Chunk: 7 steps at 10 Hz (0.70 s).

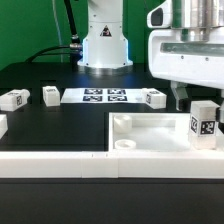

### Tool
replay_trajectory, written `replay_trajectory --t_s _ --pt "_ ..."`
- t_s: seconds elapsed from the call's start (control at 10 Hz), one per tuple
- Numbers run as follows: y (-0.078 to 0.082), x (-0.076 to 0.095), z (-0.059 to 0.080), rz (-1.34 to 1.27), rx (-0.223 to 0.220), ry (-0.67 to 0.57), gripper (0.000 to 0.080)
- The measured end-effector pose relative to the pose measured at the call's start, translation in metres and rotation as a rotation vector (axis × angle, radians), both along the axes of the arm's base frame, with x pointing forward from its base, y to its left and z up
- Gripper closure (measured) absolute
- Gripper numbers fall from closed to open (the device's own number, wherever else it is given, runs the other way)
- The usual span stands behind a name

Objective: Assemble square table

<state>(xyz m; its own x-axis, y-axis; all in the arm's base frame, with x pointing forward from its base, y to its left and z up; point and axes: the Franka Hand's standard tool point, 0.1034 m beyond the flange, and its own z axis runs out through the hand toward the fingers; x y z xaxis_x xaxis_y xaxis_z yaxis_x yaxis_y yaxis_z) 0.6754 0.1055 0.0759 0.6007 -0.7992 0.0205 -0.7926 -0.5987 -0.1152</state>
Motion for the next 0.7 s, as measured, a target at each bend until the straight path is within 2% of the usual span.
replay_trajectory --t_s 0.1,0.4,0.5,0.7 --pt "0.004 -0.001 -0.001 0.07 -0.014 -0.001 0.0158" --pt "0.0 -0.001 -0.001 0.255 -0.035 -0.01 0.0151" --pt "-0.005 0.001 -0.001 0.482 -0.07 -0.024 0.0151" --pt "-0.016 0.006 -0.001 0.715 -0.106 -0.052 0.0151"
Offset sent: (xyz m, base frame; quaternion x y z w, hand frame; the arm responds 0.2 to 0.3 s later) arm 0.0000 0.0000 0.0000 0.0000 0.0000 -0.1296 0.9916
